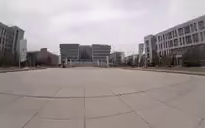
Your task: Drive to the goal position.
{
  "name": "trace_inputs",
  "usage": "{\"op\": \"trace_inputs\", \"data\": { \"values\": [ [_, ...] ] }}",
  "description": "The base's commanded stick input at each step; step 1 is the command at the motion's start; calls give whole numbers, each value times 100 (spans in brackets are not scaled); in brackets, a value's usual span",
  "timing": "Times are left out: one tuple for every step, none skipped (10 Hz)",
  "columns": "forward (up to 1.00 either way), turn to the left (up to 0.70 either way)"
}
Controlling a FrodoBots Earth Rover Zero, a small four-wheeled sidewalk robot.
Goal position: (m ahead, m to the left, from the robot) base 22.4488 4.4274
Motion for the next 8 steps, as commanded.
{"op": "trace_inputs", "data": {
  "values": [
    [70, 15],
    [70, 15],
    [70, 15],
    [70, 15],
    [70, 15],
    [70, 15],
    [70, 14],
    [70, 7]
  ]
}}
